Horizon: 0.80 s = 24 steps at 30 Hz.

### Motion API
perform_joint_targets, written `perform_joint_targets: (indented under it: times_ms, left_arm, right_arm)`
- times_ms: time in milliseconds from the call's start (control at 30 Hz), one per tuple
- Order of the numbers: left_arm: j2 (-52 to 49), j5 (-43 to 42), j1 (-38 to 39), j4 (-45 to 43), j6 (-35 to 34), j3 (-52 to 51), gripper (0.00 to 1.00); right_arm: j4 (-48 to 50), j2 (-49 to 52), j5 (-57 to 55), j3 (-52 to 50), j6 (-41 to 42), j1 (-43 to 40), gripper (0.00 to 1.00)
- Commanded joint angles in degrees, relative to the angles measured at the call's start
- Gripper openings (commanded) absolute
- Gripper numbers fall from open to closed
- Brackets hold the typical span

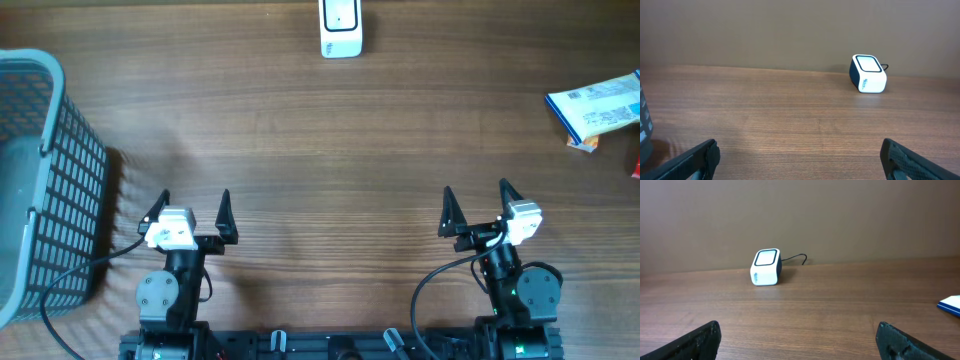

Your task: Scan the item barcode

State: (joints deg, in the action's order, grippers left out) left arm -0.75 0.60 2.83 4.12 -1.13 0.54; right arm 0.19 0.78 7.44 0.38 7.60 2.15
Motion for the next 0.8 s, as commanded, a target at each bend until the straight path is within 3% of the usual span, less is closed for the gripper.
perform_joint_targets:
  times_ms: [0, 767]
  left_arm:
    - [0.59, -0.07, -0.44, 0.11, 0.90, -0.22, 1.00]
    - [0.59, -0.07, -0.44, 0.09, 0.90, -0.22, 1.00]
  right_arm:
    - [0.15, -0.50, -0.59, -0.09, -0.55, 0.13, 1.00]
    - [0.15, -0.50, -0.59, -0.07, -0.50, 0.13, 1.00]
